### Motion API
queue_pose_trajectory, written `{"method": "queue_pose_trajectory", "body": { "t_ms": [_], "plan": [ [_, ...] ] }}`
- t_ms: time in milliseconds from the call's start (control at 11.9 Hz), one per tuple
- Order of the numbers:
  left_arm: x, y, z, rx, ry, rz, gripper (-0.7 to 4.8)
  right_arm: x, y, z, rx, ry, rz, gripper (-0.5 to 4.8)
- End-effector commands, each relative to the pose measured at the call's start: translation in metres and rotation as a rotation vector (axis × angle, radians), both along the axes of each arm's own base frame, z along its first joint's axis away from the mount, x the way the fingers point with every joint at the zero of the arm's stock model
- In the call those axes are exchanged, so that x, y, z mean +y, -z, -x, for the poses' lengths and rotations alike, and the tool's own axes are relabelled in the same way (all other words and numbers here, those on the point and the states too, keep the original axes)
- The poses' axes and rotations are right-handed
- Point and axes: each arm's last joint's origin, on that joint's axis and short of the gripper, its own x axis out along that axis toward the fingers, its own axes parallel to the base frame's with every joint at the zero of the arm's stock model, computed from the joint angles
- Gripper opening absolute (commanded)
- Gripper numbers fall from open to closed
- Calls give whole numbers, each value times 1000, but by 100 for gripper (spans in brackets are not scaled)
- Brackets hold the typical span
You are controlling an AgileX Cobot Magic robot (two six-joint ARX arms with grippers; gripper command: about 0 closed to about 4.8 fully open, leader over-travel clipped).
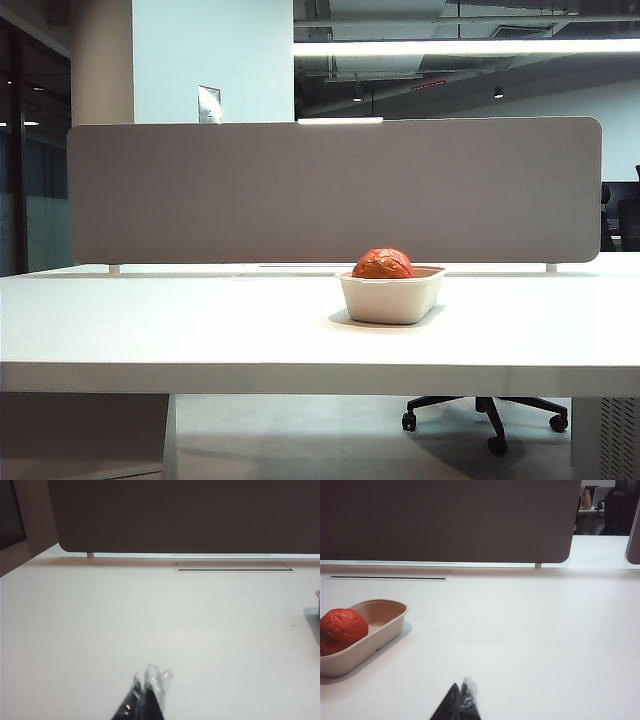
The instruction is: Pick up the orange and place it into the paper lunchbox.
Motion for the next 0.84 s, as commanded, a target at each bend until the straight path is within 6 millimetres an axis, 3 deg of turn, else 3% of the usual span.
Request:
{"method": "queue_pose_trajectory", "body": {
  "t_ms": [84, 840],
  "plan": [
    [0, -1, 0, -13, 0, -6, -1, -1, -1, 0, -16, 15, 3, 1],
    [0, -1, 0, -13, 0, -6, 0, -2, -1, 0, -15, 25, 3, 1]
  ]
}}
